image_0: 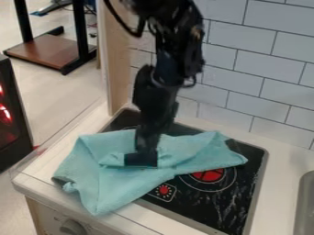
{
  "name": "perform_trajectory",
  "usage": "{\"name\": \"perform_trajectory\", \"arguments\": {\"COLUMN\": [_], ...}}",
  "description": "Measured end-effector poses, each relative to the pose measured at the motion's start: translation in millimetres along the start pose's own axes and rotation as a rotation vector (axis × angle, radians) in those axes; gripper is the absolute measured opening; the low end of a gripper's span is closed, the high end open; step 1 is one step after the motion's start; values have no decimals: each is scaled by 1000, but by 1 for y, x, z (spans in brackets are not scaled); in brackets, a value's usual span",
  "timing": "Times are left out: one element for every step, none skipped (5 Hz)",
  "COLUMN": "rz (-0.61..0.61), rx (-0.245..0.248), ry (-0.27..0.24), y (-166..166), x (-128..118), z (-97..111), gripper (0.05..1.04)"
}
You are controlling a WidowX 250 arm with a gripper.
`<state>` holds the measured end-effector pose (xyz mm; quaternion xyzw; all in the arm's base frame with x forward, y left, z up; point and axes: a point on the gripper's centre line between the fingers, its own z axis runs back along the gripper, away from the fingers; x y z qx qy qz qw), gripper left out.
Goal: Fold the cloth from left to right
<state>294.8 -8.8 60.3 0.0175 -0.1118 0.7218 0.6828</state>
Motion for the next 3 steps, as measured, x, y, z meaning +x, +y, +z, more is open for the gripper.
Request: {"name": "perform_trajectory", "arguments": {"rz": [8, 5, 6], "rx": [-80, -104, -106], "ry": [-12, -21, -22], "y": [-7, -11, -11], "x": [9, 13, 14], "z": [30, 43, 44], "gripper": [999, 999, 999]}}
